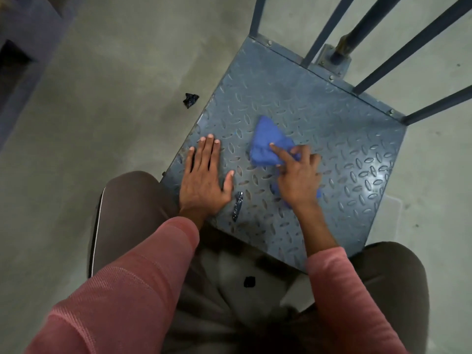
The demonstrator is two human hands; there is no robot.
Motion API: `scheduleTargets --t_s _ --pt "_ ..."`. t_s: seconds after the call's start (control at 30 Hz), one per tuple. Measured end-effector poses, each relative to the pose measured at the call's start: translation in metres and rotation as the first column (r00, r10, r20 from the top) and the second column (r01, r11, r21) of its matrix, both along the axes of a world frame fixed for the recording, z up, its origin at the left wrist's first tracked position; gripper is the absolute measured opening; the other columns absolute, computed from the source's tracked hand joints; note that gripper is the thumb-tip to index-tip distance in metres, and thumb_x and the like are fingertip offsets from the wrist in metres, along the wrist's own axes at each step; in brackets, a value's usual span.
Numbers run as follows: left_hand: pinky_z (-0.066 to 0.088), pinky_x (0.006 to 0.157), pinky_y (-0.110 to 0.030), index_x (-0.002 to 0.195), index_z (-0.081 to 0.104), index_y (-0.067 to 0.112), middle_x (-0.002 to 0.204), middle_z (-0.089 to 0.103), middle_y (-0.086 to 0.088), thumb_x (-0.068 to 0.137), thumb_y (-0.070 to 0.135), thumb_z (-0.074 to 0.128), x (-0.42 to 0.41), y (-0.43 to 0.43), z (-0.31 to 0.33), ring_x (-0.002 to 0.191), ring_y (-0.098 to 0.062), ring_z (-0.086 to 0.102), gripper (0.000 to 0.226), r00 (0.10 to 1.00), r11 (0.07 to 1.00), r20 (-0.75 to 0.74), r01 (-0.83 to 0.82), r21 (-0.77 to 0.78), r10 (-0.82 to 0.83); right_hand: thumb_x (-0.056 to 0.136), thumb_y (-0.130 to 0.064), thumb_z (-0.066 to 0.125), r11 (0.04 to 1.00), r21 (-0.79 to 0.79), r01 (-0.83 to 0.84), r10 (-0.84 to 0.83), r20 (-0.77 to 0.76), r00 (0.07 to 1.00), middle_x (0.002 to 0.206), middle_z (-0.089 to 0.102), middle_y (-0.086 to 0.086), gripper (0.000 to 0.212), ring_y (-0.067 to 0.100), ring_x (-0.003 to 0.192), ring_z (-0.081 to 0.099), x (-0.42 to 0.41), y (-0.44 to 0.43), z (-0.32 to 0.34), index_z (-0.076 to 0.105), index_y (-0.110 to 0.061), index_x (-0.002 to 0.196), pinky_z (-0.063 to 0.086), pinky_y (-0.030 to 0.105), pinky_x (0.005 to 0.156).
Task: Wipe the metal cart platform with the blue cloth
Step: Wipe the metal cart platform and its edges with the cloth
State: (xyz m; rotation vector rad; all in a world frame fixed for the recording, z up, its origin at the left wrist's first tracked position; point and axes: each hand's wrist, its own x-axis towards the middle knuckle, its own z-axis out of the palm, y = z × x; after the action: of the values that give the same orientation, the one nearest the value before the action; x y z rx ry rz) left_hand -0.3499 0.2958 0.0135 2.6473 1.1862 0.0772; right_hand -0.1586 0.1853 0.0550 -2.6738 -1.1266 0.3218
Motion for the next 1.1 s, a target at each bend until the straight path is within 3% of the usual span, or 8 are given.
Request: scheduleTargets --t_s 0.07,0.17,0.27,0.37,0.63,0.83,1.1 --pt "0.011 0.129 -0.051 0.165 0.015 0.005 0.174 0.008 -0.013 0.102 0.051 0.036 0.0 0.0 0.0 0.162 -0.026 0.003 0.081 1.0 1.0 0.005 0.003 0.0 -0.003 0.087 -0.018 0.048 0.982 0.143 -0.122 0.135 -0.084 0.987 0.119 0.053 0.001 0.054 0.029 0.107 0.048 -0.002 -0.006 0.006 0.061 -0.043 0.132 0.05 0.042 0.083" --pt "0.01 0.13 -0.05 0.165 0.015 0.005 0.174 0.008 -0.013 0.102 0.053 0.033 -0.001 0.0 0.0 0.162 -0.026 0.004 0.081 1.0 1.0 0.003 0.006 0.007 -0.006 0.086 -0.013 0.053 0.96 0.278 0.02 -0.014 -0.023 1.0 0.12 0.056 0.006 0.054 0.031 0.106 0.05 0.021 -0.01 0.013 0.062 -0.037 0.134 0.044 0.037 0.086" --pt "0.009 0.13 -0.05 0.165 0.013 0.006 0.174 0.006 -0.012 0.103 0.054 0.032 -0.001 -0.001 0.0 0.162 -0.025 0.003 0.081 1.0 1.0 -0.009 0.013 0.003 -0.013 0.094 -0.037 0.06 0.962 0.06 0.268 -0.269 0.01 0.963 0.141 0.045 0.004 0.045 0.034 0.123 0.04 0.03 -0.008 0.005 0.054 -0.046 0.138 0.043 0.048 0.092" --pt "0.009 0.13 -0.049 0.165 0.011 0.007 0.174 0.006 -0.011 0.103 0.054 0.032 -0.002 0.0 0.001 0.162 -0.025 0.002 0.081 1.0 1.0 -0.009 0.016 -0.003 -0.016 0.095 -0.045 0.056 0.936 -0.029 0.352 -0.351 0.034 0.936 0.149 0.038 -0.003 0.047 0.035 0.126 0.037 0.014 -0.005 -0.007 0.045 -0.058 0.139 0.037 0.05 0.093" --pt "0.009 0.13 -0.049 0.165 0.013 0.008 0.174 0.008 -0.011 0.104 0.055 0.028 -0.002 -0.002 -0.003 0.161 -0.025 0.005 0.079 1.0 0.999 0.002 0.016 0.041 -0.016 0.095 -0.04 0.058 0.955 0.011 0.297 -0.296 0.116 0.948 0.14 0.044 -0.006 0.049 0.031 0.12 0.039 -0.011 0.025 -0.02 0.046 -0.055 0.14 0.028 0.042 0.081" --pt "0.008 0.13 -0.052 0.164 0.013 0.005 0.173 0.01 -0.016 0.103 0.056 0.018 0.001 0.006 -0.013 0.161 -0.03 0.008 0.08 0.997 0.993 -0.044 0.063 0.1 -0.059 0.096 -0.039 0.056 0.948 0.123 0.294 -0.309 0.136 0.941 0.139 0.046 -0.007 0.045 0.032 0.126 0.036 -0.006 0.026 -0.038 0.048 -0.052 0.139 0.034 0.049 0.088" --pt "-0.002 0.129 -0.044 0.165 0.012 0.006 0.174 0.004 -0.014 0.1 0.062 0.019 -0.013 0.021 -0.009 0.161 -0.029 -0.001 0.086 0.983 0.982 0.012 0.185 -0.031 -0.185 0.099 -0.04 0.054 0.973 0.11 0.205 -0.218 0.129 0.967 0.138 0.047 -0.011 0.04 0.029 0.127 0.035 -0.008 0.009 -0.032 0.051 -0.054 0.136 0.035 0.05 0.088"
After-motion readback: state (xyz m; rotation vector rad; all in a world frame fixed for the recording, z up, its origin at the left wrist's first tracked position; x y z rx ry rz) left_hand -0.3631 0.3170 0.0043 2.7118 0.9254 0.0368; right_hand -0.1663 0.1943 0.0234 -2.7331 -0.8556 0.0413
